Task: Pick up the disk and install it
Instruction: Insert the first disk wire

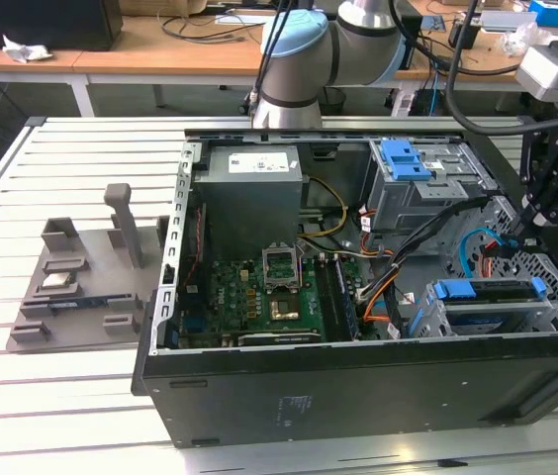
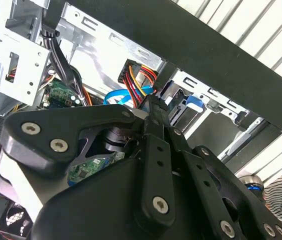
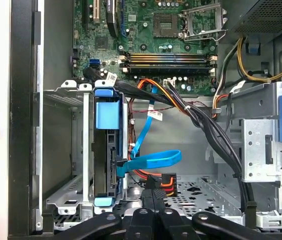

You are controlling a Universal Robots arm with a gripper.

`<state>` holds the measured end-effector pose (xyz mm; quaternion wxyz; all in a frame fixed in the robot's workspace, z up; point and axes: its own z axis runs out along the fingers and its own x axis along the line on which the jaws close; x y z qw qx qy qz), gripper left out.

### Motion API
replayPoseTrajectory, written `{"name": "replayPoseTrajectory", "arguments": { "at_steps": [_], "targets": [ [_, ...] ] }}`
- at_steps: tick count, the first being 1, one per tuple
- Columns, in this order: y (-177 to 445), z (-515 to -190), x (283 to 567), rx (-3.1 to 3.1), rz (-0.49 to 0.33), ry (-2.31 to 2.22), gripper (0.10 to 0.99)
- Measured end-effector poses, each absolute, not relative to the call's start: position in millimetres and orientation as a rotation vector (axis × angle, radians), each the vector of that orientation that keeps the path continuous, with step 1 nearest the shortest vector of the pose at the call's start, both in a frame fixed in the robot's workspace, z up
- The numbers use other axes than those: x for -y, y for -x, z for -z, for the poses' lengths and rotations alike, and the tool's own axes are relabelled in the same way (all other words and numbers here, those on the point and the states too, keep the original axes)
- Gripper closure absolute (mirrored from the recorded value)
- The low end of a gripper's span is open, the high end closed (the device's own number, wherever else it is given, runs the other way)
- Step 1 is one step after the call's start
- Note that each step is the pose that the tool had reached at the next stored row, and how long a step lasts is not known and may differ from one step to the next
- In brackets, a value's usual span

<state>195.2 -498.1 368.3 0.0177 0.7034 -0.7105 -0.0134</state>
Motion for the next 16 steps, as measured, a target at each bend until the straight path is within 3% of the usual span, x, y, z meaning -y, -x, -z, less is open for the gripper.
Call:
{"name": "replayPoseTrajectory", "arguments": {
  "at_steps": [2, 5, 6, 16],
  "targets": [
    [-195.2, -368.3, 498.1, 2.207, 0.042, -2.185, 0.851],
    [-195.2, -368.2, 498.1, 2.207, 0.042, -2.185, 0.792],
    [-195.2, -368.2, 498.1, 2.207, 0.042, -2.185, 0.725],
    [-189.6, -360.7, 497.9, 2.203, 0.032, -2.181, 0.725]
  ]
}}
